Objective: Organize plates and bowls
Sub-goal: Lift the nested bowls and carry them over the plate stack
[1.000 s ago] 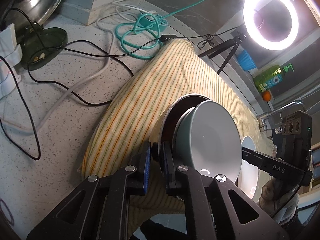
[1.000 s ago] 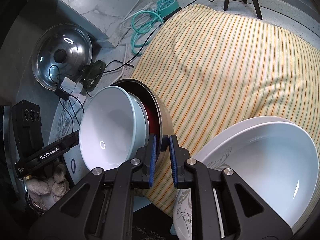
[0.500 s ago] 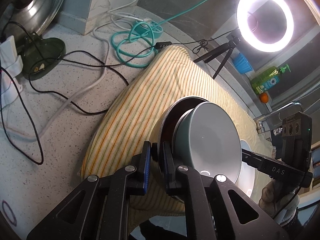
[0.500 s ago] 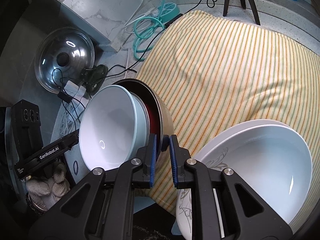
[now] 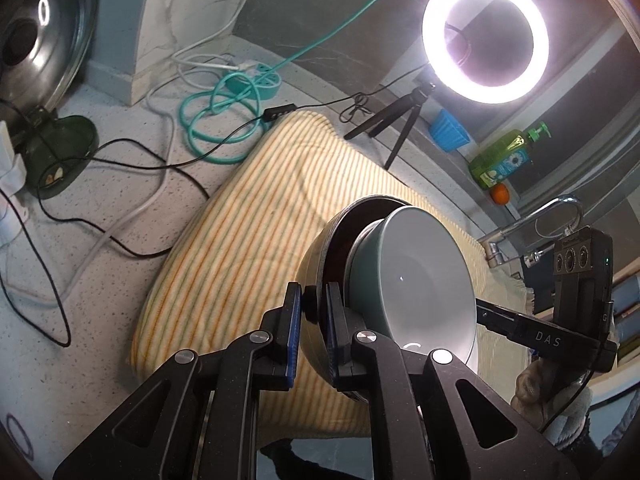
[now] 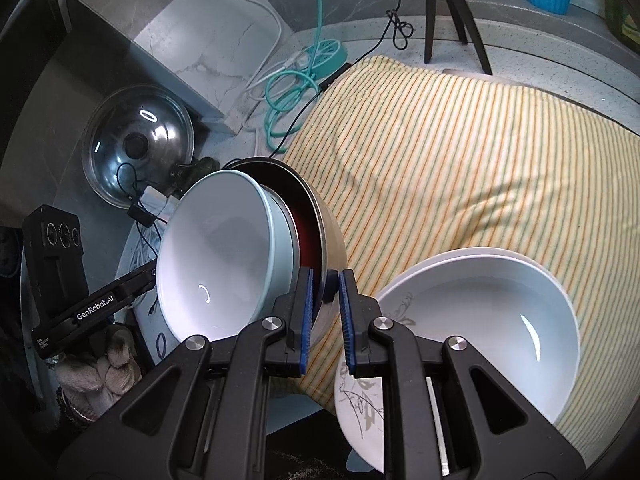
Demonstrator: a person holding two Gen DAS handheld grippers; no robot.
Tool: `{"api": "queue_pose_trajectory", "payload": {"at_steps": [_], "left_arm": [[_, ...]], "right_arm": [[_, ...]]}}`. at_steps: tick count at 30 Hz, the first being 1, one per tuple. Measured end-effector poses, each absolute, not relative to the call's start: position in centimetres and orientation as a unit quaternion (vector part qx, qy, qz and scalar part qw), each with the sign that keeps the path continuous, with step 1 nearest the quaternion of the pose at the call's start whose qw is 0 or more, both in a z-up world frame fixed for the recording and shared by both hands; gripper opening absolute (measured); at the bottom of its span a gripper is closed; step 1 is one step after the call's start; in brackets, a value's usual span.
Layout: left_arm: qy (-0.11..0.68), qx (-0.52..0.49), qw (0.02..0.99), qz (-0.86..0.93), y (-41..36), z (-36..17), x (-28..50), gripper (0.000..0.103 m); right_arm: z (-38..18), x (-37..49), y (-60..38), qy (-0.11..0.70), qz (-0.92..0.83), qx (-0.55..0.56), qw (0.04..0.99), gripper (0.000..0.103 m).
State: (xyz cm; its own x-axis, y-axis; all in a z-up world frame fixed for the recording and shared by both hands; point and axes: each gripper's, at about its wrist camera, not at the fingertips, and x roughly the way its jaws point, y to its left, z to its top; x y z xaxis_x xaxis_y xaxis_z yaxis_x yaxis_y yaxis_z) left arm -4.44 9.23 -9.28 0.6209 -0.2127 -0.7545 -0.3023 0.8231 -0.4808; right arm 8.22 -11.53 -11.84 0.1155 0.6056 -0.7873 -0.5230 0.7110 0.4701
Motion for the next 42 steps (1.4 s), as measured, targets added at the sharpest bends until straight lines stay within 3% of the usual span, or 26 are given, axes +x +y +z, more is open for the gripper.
{"api": "queue_pose_trajectory", "payload": {"at_steps": [18,42], "left_arm": [[0.442,-0.269,0.854,-0.05,2.5,-8.1,-1.6,0.008],[0.492,-0.251,0.828,-0.097,-3.9,-10.4,-1.0,0.008]], "right_arm": [[-10.3,7.9,-20.5,0.538,0.325,0.078,0.774,0.014],[-13.0,6.5,-27.7,0.564,0.27,0.107,0.773,0.014]]}}
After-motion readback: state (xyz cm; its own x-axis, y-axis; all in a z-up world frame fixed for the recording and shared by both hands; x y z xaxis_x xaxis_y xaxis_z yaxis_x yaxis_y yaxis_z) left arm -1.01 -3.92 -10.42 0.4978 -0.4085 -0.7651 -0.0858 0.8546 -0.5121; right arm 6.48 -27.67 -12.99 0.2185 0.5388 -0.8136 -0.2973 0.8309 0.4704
